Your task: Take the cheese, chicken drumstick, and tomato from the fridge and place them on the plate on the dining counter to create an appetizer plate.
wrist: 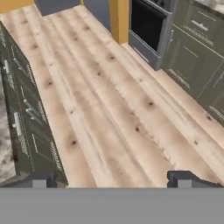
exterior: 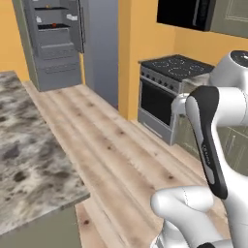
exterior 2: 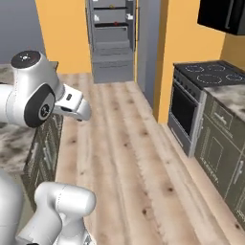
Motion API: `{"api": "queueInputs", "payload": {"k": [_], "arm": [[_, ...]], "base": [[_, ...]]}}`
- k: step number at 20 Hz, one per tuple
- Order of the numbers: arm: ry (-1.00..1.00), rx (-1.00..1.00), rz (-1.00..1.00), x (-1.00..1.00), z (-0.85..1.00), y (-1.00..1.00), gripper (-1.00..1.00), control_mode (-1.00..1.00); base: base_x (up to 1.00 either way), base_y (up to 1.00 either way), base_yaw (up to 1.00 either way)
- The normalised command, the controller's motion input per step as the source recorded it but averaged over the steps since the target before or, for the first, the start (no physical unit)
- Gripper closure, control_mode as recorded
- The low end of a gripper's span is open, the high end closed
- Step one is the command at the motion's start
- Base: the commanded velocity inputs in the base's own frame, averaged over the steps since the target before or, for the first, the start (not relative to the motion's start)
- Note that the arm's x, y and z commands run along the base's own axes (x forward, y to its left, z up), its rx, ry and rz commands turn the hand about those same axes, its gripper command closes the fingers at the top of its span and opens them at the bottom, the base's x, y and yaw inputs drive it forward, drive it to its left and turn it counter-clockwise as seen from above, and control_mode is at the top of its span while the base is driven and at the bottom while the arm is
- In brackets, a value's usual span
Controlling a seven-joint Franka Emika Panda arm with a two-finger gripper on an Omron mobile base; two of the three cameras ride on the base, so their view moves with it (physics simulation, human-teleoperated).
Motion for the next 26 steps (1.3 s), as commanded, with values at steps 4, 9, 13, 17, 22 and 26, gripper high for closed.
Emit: {"api": "queueInputs", "payload": {"k": [4, 9, 13, 17, 22, 26], "arm": [[0.0, 0.0, 0.0, 0.0, 0.0, 0.0, -1.0, 1.0], [0.0, 0.0, 0.0, 0.0, 0.0, 0.0, -1.0, 1.0], [0.0, 0.0, 0.0, 0.0, 0.0, 0.0, -1.0, 1.0], [0.0, 0.0, 0.0, 0.0, 0.0, 0.0, -1.0, 1.0], [0.0, 0.0, 0.0, 0.0, 0.0, 0.0, -1.0, 1.0], [0.0, 0.0, 0.0, 0.0, 0.0, 0.0, -1.0, 1.0]], "base": [[1.0, -0.69, 0.43], [1.0, -0.84, 0.3], [1.0, -0.66, 0.23], [1.0, -0.34, 0.19], [1.0, -0.03, 0.19], [1.0, -0.08, 0.23]]}}
